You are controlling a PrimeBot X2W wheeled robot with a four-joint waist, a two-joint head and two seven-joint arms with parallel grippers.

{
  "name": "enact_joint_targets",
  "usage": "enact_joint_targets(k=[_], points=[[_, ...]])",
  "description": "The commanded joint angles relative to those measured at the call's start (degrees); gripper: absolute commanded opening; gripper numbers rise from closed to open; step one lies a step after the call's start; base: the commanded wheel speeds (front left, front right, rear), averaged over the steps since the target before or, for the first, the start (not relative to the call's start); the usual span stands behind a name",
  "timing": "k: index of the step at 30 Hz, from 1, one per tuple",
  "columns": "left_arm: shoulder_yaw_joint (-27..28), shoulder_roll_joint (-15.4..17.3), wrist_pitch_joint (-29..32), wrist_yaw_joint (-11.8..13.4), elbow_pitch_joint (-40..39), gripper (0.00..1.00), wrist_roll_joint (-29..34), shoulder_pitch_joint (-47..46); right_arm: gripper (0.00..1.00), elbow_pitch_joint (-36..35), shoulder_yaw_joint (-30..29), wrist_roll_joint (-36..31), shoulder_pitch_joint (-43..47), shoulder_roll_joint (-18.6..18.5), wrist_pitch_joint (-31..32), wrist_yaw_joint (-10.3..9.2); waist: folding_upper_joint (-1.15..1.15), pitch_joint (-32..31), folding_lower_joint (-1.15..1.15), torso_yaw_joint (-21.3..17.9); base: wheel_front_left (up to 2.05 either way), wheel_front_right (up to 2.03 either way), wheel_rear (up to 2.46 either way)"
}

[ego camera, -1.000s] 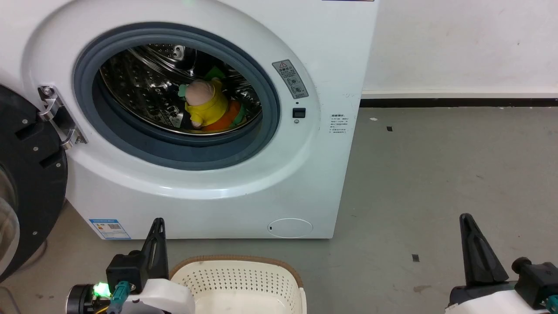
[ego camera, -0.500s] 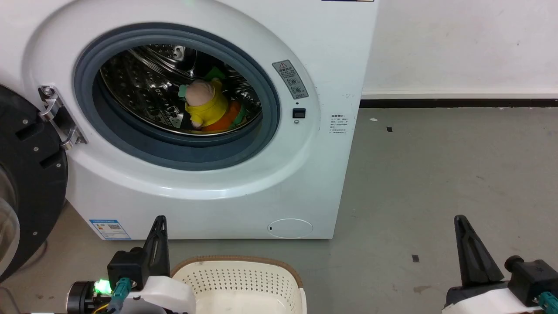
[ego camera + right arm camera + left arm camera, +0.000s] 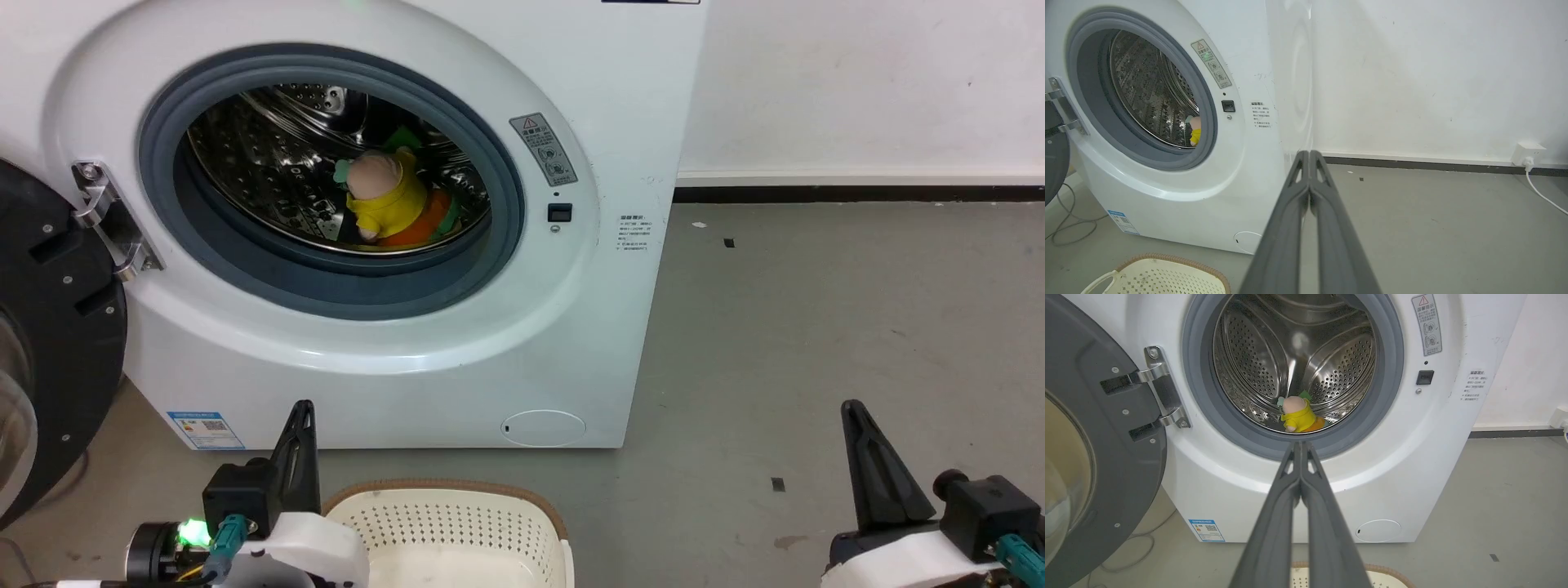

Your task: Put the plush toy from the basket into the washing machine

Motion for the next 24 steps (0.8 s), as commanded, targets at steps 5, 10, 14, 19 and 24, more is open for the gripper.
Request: enact_joint_targets(k=[5,10,14,19,24], points=[[0.4,-0.3,1.0,-0.6,-1.0,0.00,0.7,0.8,0.00,0.4,0.3,-0.7,-1.1,0.0,0.8,-0.02,0.00,0.0,0.00,0.0,0.00,0.00,0.00],[0.5,-0.5,1.6,-0.9,-1.4,0.00,0.9,0.9,0.00,0.5,0.4,-1.1,-1.3,0.0,1.4,-0.02,0.00,-0.1,0.00,0.0,0.00,0.00,0.00],[0.7,-0.6,2.2,-1.2,-1.9,0.00,1.1,0.9,0.00,0.6,0.6,-1.4,-1.5,0.0,2.0,-0.03,0.00,-0.1,0.00,-0.1,0.00,0.00,0.00],[0.8,-0.8,2.8,-1.4,-2.4,0.00,1.4,1.0,0.00,0.7,0.7,-1.8,-1.7,0.0,2.6,-0.03,0.00,-0.1,0.00,-0.1,0.00,0.00,0.00],[1.0,-0.9,3.4,-1.7,-2.8,0.00,1.6,1.1,0.00,0.8,0.9,-2.2,-1.9,0.0,3.2,-0.03,0.00,-0.1,0.00,-0.1,0.00,0.00,0.00]])
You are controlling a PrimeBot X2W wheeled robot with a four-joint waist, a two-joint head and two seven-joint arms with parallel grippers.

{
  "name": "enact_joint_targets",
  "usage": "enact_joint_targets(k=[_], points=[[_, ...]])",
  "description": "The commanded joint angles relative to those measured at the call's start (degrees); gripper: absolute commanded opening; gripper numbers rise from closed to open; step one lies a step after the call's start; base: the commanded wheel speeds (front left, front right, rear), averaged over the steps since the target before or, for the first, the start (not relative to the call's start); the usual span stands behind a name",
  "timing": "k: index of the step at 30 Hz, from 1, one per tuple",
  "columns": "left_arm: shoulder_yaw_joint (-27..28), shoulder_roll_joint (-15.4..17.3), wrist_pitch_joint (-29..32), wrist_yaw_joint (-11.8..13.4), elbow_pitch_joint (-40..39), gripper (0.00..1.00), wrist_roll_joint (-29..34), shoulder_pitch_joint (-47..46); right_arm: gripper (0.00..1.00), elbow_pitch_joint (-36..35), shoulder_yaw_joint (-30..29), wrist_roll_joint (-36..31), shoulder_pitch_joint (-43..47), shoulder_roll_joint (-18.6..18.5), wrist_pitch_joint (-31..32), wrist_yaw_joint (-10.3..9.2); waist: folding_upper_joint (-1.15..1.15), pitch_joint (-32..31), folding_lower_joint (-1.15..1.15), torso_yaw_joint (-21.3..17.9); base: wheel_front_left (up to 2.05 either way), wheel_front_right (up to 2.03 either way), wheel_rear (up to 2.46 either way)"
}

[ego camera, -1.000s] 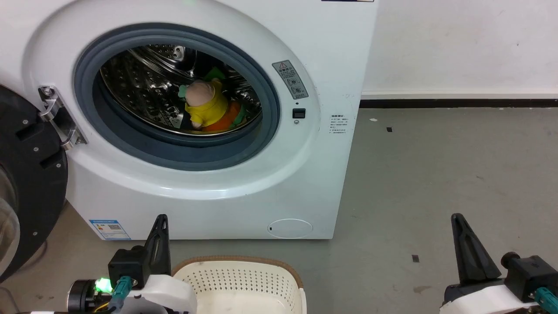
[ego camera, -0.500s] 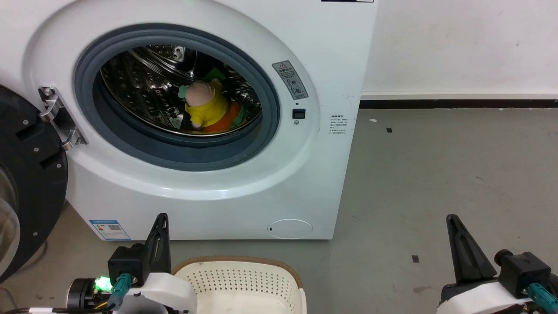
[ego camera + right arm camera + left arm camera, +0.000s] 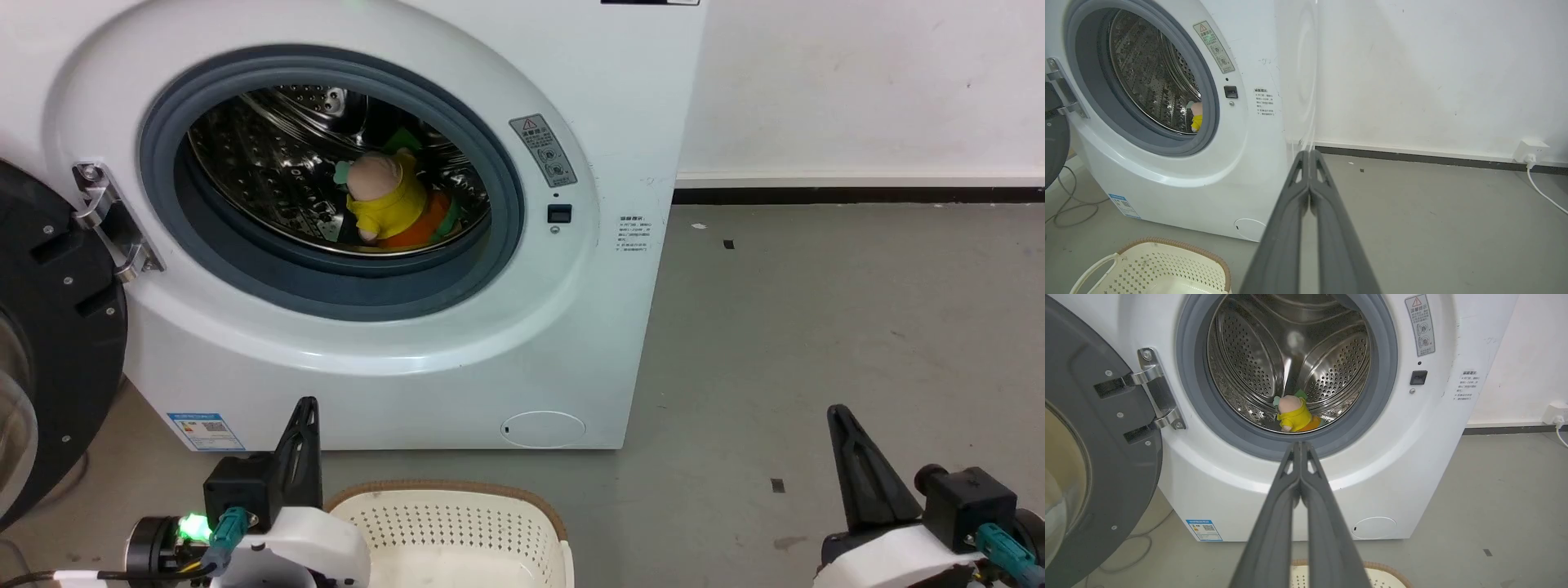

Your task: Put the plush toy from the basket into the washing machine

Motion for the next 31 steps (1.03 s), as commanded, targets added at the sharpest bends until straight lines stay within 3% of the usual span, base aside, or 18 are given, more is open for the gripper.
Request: enact_joint_targets(k=[1,31], points=[[0.2,-0.2,0.5,-0.3,-0.6,0.00,0.7,0.8,0.00,0.2,0.3,-0.7,-1.3,0.0,0.5,-0.03,0.00,0.0,0.00,0.0,0.00,0.00,0.00],[1.0,-1.1,3.8,-1.8,-3.3,0.00,2.1,1.2,0.00,0.8,1.1,-2.8,-2.3,0.0,3.9,-0.04,0.00,-0.2,0.00,-0.1,0.00,0.00,0.00]])
